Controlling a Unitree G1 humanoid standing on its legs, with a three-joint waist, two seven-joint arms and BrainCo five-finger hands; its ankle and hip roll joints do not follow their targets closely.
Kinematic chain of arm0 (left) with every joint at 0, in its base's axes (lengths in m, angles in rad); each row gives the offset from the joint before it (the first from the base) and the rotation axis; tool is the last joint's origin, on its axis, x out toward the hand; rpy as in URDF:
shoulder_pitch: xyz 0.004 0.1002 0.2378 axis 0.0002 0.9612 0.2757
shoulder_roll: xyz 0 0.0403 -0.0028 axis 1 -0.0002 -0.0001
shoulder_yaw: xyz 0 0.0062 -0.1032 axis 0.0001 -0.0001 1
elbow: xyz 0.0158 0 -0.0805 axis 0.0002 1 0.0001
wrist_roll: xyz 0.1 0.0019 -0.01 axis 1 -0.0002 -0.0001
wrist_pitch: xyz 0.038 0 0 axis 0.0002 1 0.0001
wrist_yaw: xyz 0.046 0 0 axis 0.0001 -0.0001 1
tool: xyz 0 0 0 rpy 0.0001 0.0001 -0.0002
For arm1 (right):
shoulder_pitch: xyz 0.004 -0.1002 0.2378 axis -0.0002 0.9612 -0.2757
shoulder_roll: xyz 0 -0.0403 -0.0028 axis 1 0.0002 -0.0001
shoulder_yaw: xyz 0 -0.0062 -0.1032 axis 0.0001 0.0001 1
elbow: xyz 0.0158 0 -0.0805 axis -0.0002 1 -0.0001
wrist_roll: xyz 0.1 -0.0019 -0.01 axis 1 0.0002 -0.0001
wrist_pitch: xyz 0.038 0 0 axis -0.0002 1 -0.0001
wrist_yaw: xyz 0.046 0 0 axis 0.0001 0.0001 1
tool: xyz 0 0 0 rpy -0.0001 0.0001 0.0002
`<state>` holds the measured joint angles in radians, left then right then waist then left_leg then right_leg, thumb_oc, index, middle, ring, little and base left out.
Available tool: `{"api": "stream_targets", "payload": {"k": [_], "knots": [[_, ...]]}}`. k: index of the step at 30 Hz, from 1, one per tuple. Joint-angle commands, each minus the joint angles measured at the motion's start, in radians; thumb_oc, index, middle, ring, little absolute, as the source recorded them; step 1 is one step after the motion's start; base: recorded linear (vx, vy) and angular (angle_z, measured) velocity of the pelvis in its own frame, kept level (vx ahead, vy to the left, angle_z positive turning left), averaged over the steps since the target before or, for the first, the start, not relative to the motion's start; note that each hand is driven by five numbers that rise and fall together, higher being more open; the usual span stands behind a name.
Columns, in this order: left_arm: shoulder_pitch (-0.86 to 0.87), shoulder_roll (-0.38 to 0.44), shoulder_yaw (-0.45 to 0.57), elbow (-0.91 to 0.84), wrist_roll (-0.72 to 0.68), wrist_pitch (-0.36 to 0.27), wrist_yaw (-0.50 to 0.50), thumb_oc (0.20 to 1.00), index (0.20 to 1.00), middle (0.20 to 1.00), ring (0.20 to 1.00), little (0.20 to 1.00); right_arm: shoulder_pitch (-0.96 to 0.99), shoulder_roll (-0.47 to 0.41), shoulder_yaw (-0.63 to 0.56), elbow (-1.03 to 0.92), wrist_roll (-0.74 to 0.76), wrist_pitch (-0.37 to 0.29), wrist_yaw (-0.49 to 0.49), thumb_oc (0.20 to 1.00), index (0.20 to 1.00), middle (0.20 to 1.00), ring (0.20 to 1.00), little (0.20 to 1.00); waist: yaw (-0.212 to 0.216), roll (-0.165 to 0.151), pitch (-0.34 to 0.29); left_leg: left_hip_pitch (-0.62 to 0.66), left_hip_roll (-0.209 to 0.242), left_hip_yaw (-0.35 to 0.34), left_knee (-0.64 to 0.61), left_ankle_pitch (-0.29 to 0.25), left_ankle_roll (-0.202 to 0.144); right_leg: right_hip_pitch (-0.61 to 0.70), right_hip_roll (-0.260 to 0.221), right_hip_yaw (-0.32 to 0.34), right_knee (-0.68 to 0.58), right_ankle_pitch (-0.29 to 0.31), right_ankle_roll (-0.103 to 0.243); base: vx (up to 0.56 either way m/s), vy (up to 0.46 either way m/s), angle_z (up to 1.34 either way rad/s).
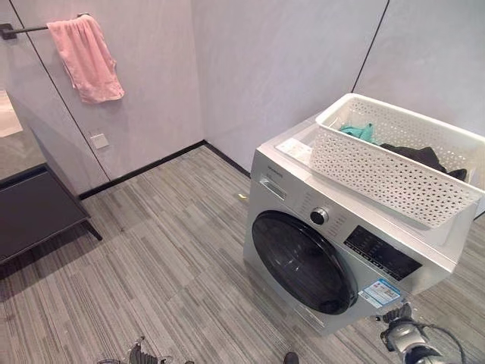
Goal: Grab the laundry basket,head to the washer,open it,put in the laundry and shut it.
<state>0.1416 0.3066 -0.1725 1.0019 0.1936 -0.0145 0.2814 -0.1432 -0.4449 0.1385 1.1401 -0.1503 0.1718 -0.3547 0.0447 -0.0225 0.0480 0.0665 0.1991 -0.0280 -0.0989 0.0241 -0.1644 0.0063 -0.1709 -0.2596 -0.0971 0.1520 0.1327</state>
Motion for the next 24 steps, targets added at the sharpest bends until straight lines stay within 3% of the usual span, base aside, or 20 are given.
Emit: {"api": "stream_targets", "payload": {"k": [1, 8, 17, 24], "knots": [[-0.068, 0.015, -0.04, 0.02, -0.031, -0.017, 0.02, 1.0, 1.0, 1.0, 1.0, 1.0, -0.074, 0.062, 0.035, -0.036, 0.008, -0.045, 0.035, 1.0, 1.0, 1.0, 1.0, 1.0, 0.038, -0.034, 0.068, 0.031, -0.093, -0.001, 0.012, -0.128, 0.133, 0.056, -0.071, -0.016, 0.01, -0.117, 0.01, 0.04, -0.002, 0.17], [-0.055, 0.005, -0.033, 0.057, -0.012, -0.014, 0.034, 1.0, 1.0, 1.0, 1.0, 1.0, 0.004, 0.09, 0.061, -0.054, -0.03, -0.046, 0.054, 1.0, 1.0, 1.0, 1.0, 1.0, 0.029, -0.045, 0.064, 0.054, -0.087, -0.001, 0.012, -0.138, 0.137, 0.07, -0.065, -0.013, 0.01, -0.114, 0.011, 0.02, 0.002, 0.11], [-0.024, 0.034, -0.048, -0.087, -0.048, -0.037, 0.02, 1.0, 1.0, 1.0, 1.0, 1.0, -0.18, 0.039, 0.096, 0.04, -0.105, -0.031, -0.005, 1.0, 1.0, 1.0, 1.0, 1.0, 0.078, -0.027, 0.074, 0.04, -0.098, -0.019, 0.012, -0.135, 0.137, 0.077, -0.081, -0.035, 0.01, -0.118, 0.017, 0.0, 0.002, -0.02], [-0.006, 0.029, -0.055, -0.044, -0.05, -0.033, 0.016, 1.0, 1.0, 1.0, 1.0, 1.0, -0.248, 0.049, 0.097, 0.067, -0.065, -0.033, -0.029, 1.0, 1.0, 1.0, 1.0, 1.0, 0.099, -0.011, 0.082, 0.016, -0.104, -0.043, 0.012, -0.124, 0.135, 0.073, -0.085, -0.055, 0.01, -0.12, 0.015, 0.0, 0.0, 0.12]]}}
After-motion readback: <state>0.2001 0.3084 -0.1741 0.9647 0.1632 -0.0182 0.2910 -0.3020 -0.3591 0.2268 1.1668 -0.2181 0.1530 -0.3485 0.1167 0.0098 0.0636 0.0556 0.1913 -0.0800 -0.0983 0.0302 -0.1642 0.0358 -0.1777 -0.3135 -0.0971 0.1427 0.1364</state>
